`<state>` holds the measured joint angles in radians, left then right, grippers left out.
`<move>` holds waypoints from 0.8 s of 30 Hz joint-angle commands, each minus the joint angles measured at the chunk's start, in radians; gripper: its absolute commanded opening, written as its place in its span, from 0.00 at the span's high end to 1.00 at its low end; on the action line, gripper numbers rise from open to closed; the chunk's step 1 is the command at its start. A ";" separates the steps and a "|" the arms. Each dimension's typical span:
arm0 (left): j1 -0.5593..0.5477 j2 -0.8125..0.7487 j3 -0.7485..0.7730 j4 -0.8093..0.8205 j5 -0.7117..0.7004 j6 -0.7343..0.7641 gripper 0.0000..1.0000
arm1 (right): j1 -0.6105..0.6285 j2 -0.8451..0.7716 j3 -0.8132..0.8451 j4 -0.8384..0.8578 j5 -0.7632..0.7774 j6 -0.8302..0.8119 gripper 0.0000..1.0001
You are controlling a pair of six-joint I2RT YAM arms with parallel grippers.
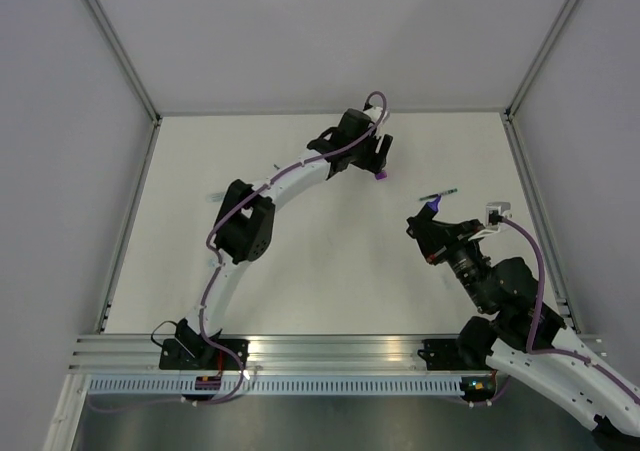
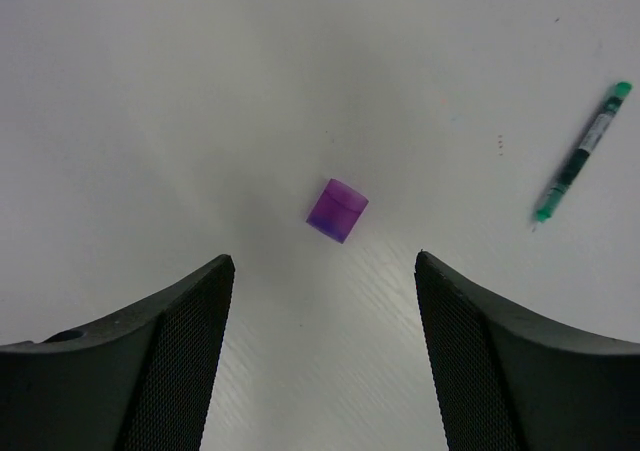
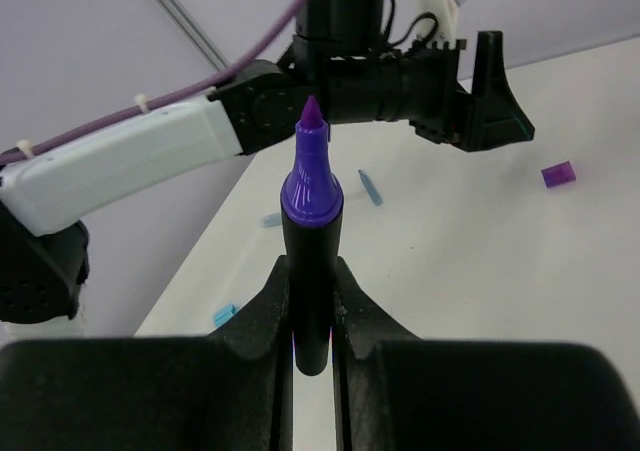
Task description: Insert the pens into the pen caps
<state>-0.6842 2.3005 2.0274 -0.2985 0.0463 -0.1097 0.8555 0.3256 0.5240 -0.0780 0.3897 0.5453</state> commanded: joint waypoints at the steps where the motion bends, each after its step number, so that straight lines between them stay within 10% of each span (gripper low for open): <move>1: -0.002 0.094 0.112 -0.001 0.009 0.093 0.22 | 0.002 -0.014 -0.007 0.003 -0.011 -0.015 1.00; 24: 0.130 0.293 0.133 0.336 0.452 -0.416 0.20 | 0.001 -0.057 -0.015 0.000 -0.043 0.005 1.00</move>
<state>-0.5880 2.5523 2.1349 -0.0982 0.3630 -0.3496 0.8555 0.2920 0.5117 -0.0853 0.3466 0.5468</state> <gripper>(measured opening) 0.795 0.168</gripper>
